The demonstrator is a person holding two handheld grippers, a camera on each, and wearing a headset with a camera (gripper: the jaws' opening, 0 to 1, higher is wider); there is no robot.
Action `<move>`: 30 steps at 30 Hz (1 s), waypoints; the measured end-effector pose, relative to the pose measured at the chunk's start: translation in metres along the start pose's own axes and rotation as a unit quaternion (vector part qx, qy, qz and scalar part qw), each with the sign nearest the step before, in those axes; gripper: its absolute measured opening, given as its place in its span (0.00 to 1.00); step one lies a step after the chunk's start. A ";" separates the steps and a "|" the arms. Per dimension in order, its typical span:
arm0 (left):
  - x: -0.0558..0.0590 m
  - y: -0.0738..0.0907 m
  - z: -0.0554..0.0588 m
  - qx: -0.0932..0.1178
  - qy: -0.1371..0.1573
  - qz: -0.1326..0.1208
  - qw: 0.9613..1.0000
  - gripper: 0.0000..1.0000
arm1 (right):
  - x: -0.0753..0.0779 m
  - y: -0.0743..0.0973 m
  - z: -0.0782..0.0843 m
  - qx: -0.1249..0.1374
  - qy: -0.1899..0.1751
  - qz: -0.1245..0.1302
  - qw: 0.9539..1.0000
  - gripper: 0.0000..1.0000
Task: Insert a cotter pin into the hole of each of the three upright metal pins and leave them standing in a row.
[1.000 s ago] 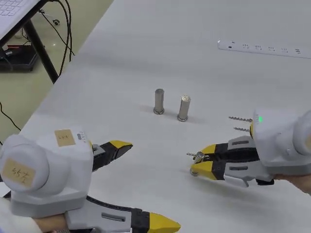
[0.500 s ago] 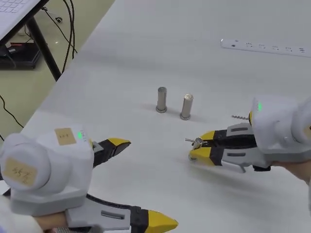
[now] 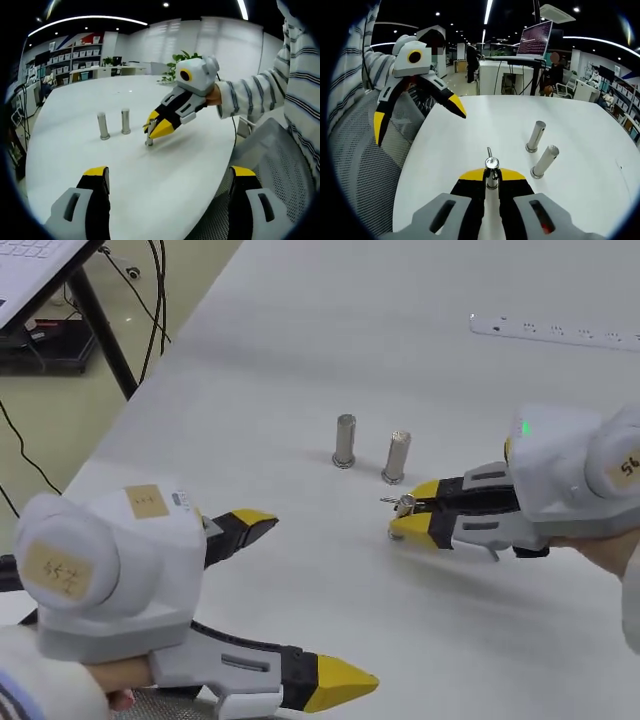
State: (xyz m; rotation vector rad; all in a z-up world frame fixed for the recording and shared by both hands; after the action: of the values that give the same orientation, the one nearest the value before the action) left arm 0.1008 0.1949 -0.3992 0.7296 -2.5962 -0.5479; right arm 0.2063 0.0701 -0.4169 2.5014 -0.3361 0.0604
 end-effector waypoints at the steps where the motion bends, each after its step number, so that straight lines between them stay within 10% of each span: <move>1: 0.000 0.000 0.000 0.000 0.000 0.000 1.000 0.99 | 0.001 -0.001 0.000 0.000 0.000 0.000 1.000 0.04; 30: -0.005 -0.012 -0.009 0.004 0.005 0.007 1.000 0.96 | 0.005 -0.008 0.010 0.001 -0.021 0.007 1.000 0.04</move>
State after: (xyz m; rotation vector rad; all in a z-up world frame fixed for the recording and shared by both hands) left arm 0.1134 0.1862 -0.3984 0.7137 -2.5933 -0.5294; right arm 0.2125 0.0695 -0.4288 2.5051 -0.3704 0.0129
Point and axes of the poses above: the centre of the closed fingertips' face, and the gripper's own axes: y roughly backward along the fingers, x roughly to its right, z roughly out of its underside, the point moved 6 cm from there along y, roughly backward along the fingers, and after that the axes turned 7 degrees about z, right-handed, at the moved point
